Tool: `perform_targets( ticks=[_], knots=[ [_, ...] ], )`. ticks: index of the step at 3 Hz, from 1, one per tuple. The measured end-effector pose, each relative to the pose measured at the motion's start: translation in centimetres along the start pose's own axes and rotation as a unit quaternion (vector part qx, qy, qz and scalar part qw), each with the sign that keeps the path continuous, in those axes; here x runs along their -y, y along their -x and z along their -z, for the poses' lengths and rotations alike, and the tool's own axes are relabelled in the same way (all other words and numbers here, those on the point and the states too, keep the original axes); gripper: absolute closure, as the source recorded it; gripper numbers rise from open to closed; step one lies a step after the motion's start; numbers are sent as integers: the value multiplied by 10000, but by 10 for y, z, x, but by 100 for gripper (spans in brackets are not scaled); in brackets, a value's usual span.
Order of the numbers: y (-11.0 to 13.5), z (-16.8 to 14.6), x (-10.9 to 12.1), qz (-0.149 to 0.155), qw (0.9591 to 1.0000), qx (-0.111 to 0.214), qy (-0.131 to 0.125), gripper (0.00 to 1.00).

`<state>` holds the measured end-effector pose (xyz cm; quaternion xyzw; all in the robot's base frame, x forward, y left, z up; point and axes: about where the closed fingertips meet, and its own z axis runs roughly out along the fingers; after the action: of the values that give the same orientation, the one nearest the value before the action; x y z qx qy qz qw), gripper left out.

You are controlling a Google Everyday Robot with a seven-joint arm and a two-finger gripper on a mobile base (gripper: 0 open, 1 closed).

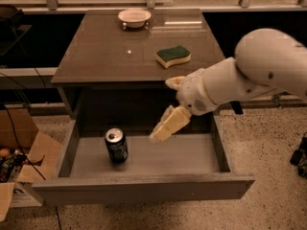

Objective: Pick pepsi can from top drawer and place on counter

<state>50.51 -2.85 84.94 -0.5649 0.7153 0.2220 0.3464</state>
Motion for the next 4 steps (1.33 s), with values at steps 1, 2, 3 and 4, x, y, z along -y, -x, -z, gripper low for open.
perform_targets(
  ticks=[1, 2, 3, 4],
  knots=[
    [-9, -45, 0, 50, 9998, -57, 175, 0],
    [-20, -89, -3, 72, 9993, -179, 333, 0],
    [-34, -123, -12, 50, 9988, -226, 438, 0],
    [-51, -160, -21, -81, 9983, -249, 530, 0]
  ],
)
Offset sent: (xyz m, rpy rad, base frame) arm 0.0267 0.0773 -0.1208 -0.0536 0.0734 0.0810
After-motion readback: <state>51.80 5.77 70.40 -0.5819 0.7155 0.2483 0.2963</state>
